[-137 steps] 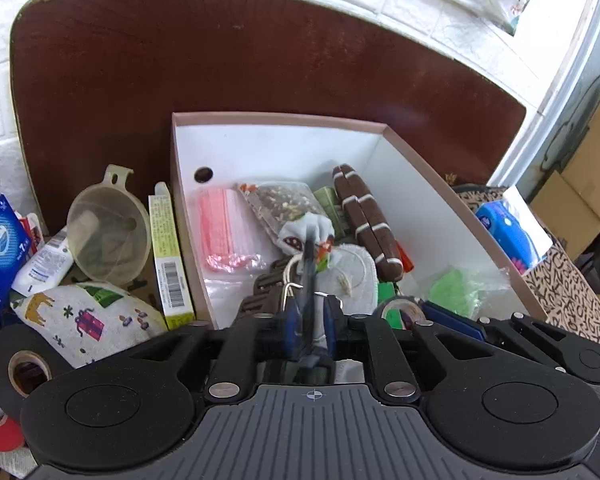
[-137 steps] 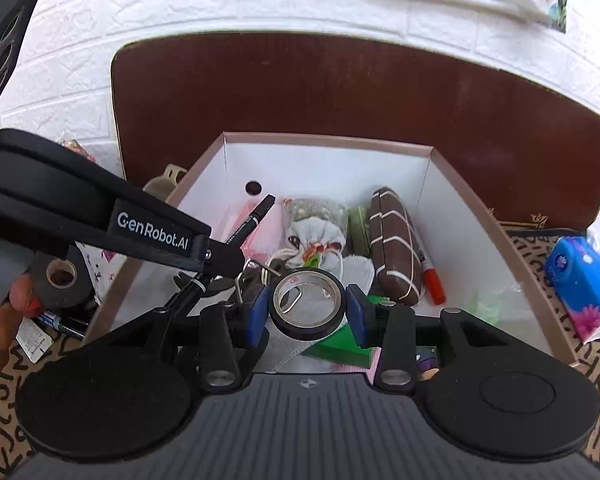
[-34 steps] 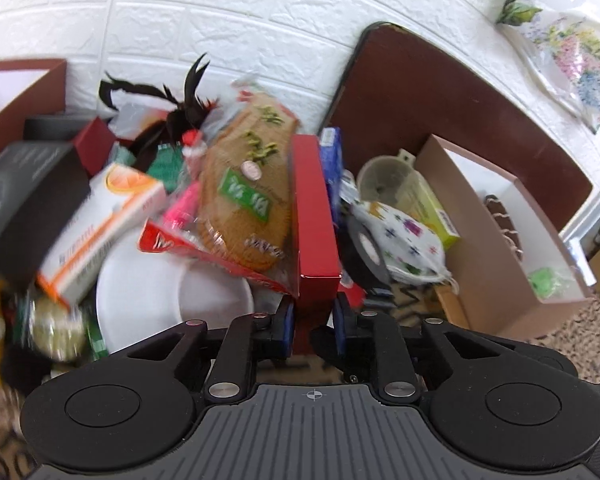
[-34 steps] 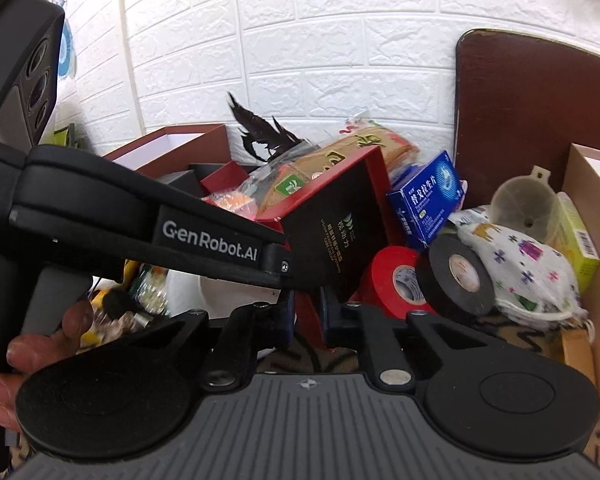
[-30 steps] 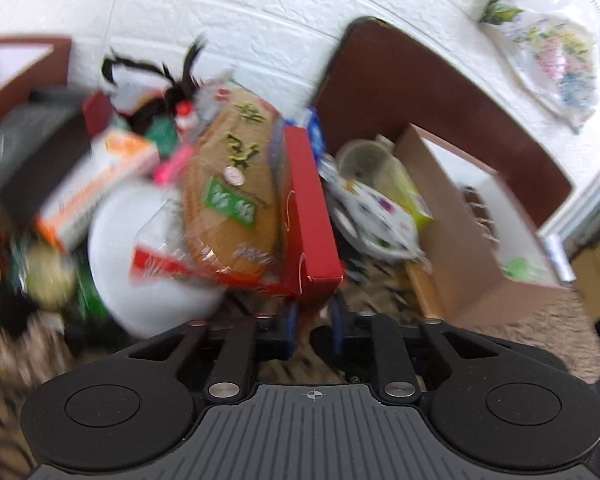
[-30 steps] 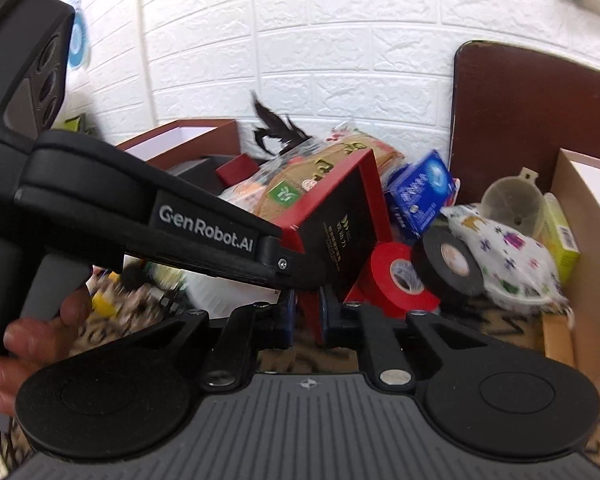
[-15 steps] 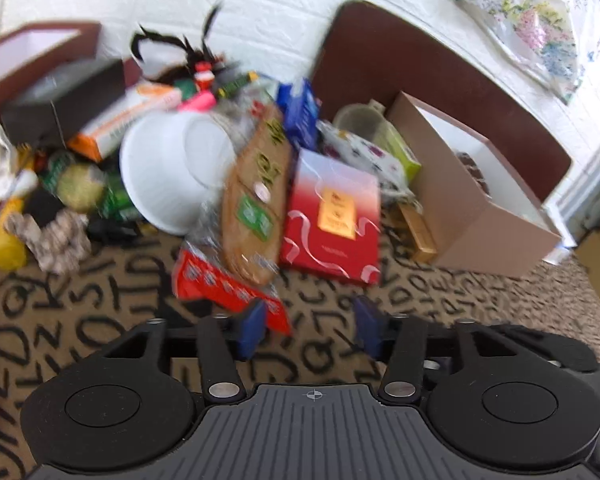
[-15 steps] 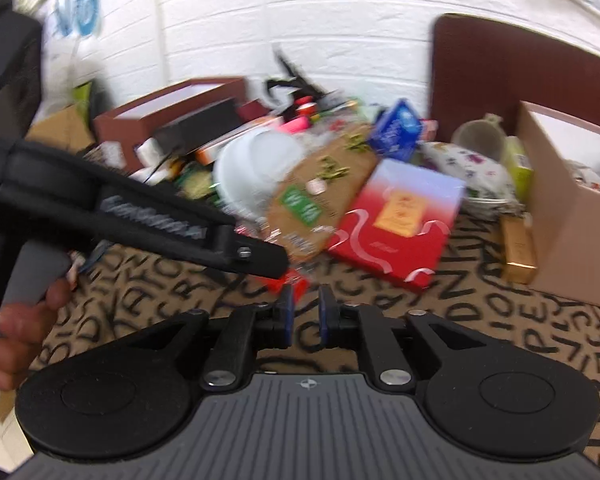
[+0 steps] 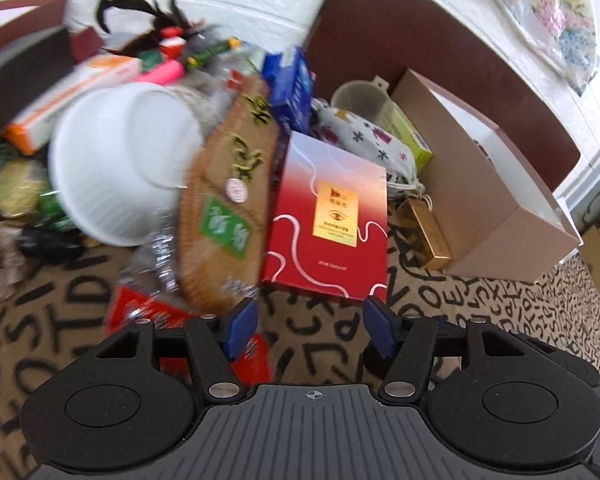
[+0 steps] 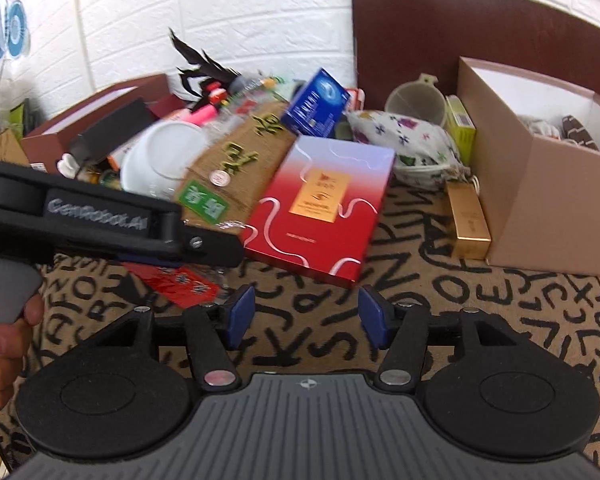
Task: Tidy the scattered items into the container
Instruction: 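Lift the red-and-white gift box with left tool toward the cardboard box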
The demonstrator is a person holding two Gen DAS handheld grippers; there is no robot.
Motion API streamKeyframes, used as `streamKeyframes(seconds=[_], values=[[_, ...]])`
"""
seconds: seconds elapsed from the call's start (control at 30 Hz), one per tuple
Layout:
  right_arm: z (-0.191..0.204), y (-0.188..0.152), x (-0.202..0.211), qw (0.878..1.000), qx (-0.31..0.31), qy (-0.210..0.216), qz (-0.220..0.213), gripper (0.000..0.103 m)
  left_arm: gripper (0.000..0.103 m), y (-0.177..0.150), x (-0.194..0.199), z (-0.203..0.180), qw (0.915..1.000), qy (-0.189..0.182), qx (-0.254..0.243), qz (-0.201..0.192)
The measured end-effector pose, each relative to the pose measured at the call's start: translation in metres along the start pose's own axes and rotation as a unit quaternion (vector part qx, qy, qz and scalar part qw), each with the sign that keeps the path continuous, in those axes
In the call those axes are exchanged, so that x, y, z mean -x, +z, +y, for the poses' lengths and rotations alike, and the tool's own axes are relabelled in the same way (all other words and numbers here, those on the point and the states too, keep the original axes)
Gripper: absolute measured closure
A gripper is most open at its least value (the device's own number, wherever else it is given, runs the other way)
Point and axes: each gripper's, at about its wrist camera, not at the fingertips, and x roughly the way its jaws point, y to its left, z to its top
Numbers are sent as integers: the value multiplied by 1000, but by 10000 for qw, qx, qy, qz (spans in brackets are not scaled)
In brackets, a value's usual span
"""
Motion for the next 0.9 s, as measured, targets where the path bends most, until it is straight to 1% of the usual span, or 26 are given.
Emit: streamKeyframes(seconds=[0.07,0.1,0.17,0.23,0.33,0.47,0.53,0.6,0.63,0.67,0.7,0.8,0.83,0.9], values=[[-5,0,-5,10000,-6,-31,52,39,30,3,-10,2,9999,134,-5,-4],[-7,0,-8,10000,-11,-43,79,39,30,5,-14,5,9999,145,46,-2],[-11,1,-13,9999,-5,-48,123,38,30,9,-19,12,9997,118,192,-6],[-13,1,-19,9999,14,-28,164,35,30,14,-22,17,9995,96,287,-41],[-13,2,-29,9998,53,10,208,35,30,21,-29,19,9995,36,308,10],[-13,6,-41,9997,114,77,193,34,30,28,-42,12,9998,0,118,137],[-13,9,-46,9996,180,130,166,31,30,31,-48,6,9998,34,-24,173],[-15,10,-50,9993,246,263,100,27,30,34,-53,2,9997,68,-152,180],[-15,11,-52,9990,271,328,108,26,32,35,-55,0,9995,66,-215,205],[-16,13,-56,9989,275,357,119,26,37,35,-55,-3,9992,92,-296,233],[-16,14,-59,9989,277,355,130,28,43,35,-55,-5,9989,153,-380,235],[-12,15,-59,9987,468,69,175,42,47,32,-49,-7,9983,169,-459,304],[-14,14,-56,9984,479,73,282,44,48,30,-46,-7,9984,155,-442,310],[-18,11,-48,9985,367,196,369,47,49,24,-39,-8,9985,86,-405,368]])
